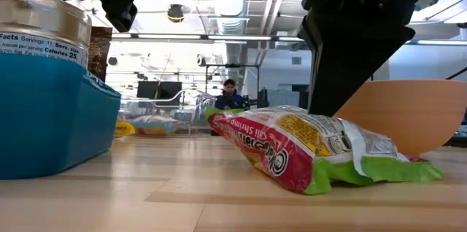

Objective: Pick & Place Food Item
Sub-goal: Put the green noodle pack into the transparent bin

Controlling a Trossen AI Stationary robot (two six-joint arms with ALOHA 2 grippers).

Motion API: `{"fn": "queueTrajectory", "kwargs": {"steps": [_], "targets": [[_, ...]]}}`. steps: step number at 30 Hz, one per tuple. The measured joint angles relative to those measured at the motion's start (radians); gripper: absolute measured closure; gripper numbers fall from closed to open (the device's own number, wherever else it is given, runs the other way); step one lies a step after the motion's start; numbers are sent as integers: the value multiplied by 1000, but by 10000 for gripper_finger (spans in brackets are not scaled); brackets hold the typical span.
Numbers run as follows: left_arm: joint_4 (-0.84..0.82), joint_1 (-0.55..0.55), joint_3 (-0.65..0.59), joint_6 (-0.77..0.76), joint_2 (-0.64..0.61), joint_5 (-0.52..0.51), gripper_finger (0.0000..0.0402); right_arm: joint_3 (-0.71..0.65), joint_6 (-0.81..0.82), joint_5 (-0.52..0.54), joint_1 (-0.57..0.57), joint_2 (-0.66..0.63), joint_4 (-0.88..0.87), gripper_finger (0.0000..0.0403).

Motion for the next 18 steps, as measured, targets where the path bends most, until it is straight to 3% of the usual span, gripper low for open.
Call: {"fn": "queueTrajectory", "kwargs": {"steps": [18], "targets": [[0, 0, 0, 0, 0, 1, 112, 4, 37, 57, 23, -45, -36, 403]]}}
